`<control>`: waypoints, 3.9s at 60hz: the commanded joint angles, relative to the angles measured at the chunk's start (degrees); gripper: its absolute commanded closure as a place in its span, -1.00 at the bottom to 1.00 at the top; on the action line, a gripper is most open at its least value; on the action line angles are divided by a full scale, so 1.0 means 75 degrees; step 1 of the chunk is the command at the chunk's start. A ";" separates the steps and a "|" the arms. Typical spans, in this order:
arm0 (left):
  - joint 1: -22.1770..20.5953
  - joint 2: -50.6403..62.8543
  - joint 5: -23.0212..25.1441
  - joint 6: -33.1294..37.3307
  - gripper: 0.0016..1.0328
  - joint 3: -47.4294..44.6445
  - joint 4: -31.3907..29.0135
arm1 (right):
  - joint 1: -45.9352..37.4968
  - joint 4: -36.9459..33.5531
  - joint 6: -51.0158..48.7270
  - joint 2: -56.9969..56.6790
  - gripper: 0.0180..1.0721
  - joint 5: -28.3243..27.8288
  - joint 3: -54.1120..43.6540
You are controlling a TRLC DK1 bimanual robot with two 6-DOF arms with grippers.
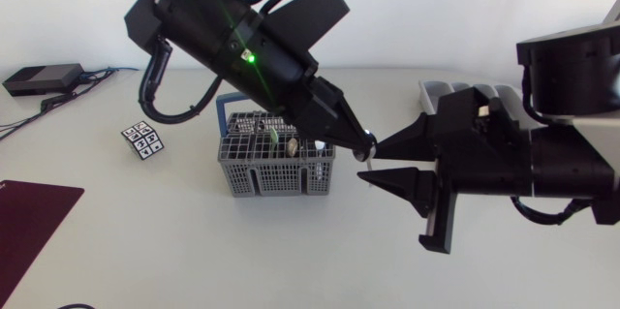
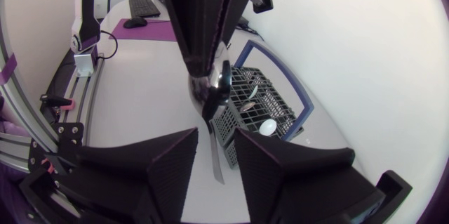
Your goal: Transfer all utensils from the basket to the drawer tray.
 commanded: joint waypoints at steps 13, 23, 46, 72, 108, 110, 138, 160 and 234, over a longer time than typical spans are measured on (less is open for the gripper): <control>-0.0010 -0.0163 0.0120 0.0176 0.93 -0.0166 -0.0064 | 0.0070 -0.0335 0.0150 -0.0051 0.89 -0.0140 0.0014; -0.0034 -0.0163 0.0132 0.0176 0.93 -0.0166 -0.0052 | 0.0058 -0.0429 0.0139 0.0019 0.89 -0.0128 -0.0009; 0.0224 -0.0174 0.0132 -0.0141 -0.33 0.0185 0.0264 | -0.0083 -0.0616 -0.0014 0.0019 0.89 -0.0175 -0.0232; 0.1654 0.0470 -0.1111 -0.0961 -0.35 -0.0330 0.1448 | -0.3891 -0.0616 -0.2393 0.0499 0.89 -0.0843 -0.0771; 0.1197 0.1748 -0.2529 -0.1324 -0.35 -0.0576 0.2034 | -0.8262 0.2923 -0.5744 0.3851 0.89 -0.0538 -0.0583; 0.1197 0.1759 -0.2564 -0.1324 -0.35 -0.0576 0.2034 | -0.8368 0.3098 -0.5850 0.4132 0.89 -0.0526 -0.0466; 0.1220 0.1748 -0.2693 -0.1371 -0.35 -0.0694 0.2022 | -0.8590 0.5700 -0.7080 0.6452 0.89 0.0763 0.0038; 0.1127 0.1923 -0.2845 -0.1465 -0.35 -0.0659 0.2069 | -0.8579 0.6356 -0.7256 0.6546 -0.23 0.1032 -0.0384; 0.0787 0.2216 -0.3677 -0.2168 0.92 -0.0448 0.2959 | -0.6235 0.4516 -0.5416 0.1964 -0.91 0.1278 -0.2693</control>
